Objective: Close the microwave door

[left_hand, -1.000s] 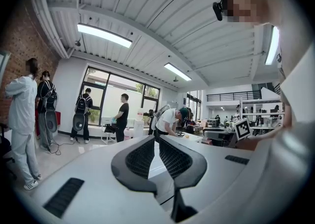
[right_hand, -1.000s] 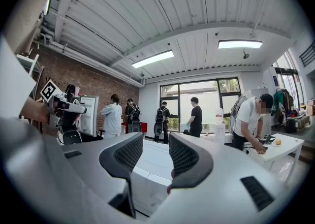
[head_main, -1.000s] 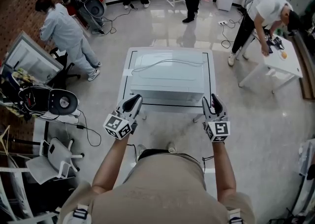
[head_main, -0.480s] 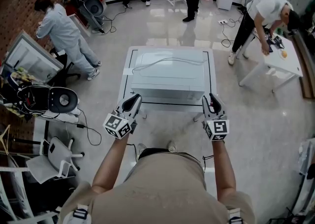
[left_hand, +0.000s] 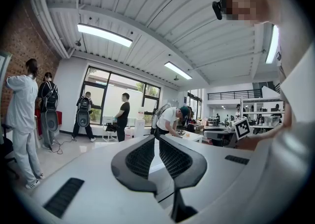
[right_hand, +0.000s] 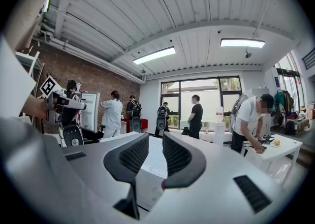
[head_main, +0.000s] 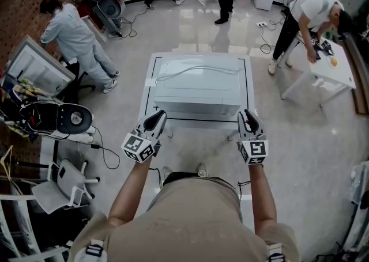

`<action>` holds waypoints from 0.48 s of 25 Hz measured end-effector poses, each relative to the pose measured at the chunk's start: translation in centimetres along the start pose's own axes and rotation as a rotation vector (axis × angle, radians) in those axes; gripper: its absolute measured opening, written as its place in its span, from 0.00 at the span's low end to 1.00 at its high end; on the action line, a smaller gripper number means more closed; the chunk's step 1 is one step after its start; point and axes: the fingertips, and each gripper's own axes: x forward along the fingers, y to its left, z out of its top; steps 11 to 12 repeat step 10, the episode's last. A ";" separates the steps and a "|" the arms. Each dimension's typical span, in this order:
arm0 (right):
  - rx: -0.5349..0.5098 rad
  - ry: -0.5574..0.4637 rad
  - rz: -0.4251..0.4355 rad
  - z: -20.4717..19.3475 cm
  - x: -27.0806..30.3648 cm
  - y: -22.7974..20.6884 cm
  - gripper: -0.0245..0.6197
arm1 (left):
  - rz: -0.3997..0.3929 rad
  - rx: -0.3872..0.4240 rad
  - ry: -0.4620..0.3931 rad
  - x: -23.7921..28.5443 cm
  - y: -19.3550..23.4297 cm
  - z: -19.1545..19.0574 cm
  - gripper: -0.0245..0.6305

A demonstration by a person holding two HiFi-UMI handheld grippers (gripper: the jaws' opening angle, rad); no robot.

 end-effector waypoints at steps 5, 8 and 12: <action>0.013 0.010 0.006 -0.5 -0.1 0.0 0.17 | 0.002 -0.004 0.006 0.0 -0.1 -0.3 0.06; -0.007 0.027 0.011 -0.9 0.0 0.2 0.17 | 0.000 -0.006 0.012 0.0 0.0 -0.5 0.06; -0.017 0.034 0.011 -1.2 0.1 0.2 0.17 | -0.001 -0.007 0.015 0.1 0.0 -0.7 0.06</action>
